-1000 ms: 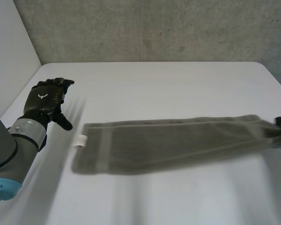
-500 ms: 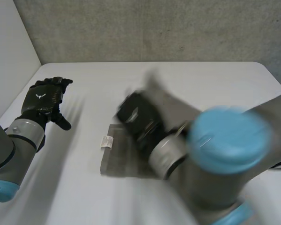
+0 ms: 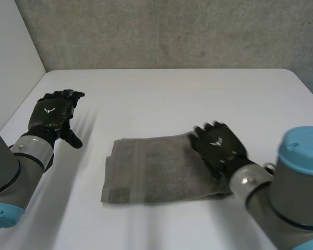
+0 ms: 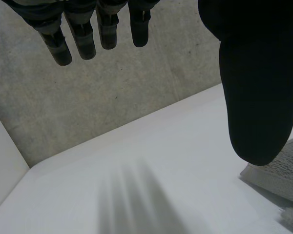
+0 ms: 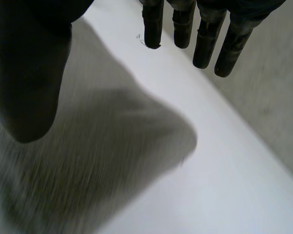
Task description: Fold the laundry
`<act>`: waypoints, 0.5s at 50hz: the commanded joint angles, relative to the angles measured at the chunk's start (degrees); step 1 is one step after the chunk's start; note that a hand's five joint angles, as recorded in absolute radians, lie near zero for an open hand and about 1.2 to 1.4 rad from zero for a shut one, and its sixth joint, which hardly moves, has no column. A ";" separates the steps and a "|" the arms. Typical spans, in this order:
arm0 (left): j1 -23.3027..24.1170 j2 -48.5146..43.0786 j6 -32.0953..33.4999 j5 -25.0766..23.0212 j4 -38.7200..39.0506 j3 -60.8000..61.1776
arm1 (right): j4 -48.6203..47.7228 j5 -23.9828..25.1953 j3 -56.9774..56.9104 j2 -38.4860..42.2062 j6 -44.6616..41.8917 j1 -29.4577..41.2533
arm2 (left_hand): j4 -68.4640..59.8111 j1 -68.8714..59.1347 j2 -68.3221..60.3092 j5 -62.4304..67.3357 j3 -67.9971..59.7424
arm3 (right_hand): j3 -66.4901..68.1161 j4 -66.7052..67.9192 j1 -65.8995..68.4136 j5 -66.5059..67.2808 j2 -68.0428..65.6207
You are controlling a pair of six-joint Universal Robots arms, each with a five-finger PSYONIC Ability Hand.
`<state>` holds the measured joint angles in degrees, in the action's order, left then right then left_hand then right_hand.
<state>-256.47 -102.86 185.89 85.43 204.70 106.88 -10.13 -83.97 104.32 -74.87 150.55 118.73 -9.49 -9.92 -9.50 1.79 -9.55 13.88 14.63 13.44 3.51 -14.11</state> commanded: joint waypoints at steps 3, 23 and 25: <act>0.09 -0.06 0.00 0.00 0.00 0.09 | 0.55 8.03 7.39 1.04 -0.25 -11.50 | -0.51 -0.08 -0.50 -1.79 -0.45 | 42.79 42.05 43.24 43.17 -42.57; 0.79 0.47 -0.18 0.09 0.00 0.79 | 10.64 -1.71 -21.52 7.73 2.47 13.98 | -0.51 -0.08 -0.50 -1.79 -0.45 | 25.14 24.39 25.59 25.52 -24.91; 0.79 0.56 -0.09 0.09 0.00 0.96 | 10.31 -3.47 -19.87 7.12 2.56 13.81 | -0.51 -0.08 -0.50 -1.79 -0.45 | 3.65 2.90 4.09 4.02 -3.42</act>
<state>-255.67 -102.45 185.71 85.55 204.69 107.39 -5.06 -82.18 86.92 -69.86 152.84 128.73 -9.49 -9.92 -9.49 1.79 -9.55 62.45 62.45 61.50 52.42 -61.05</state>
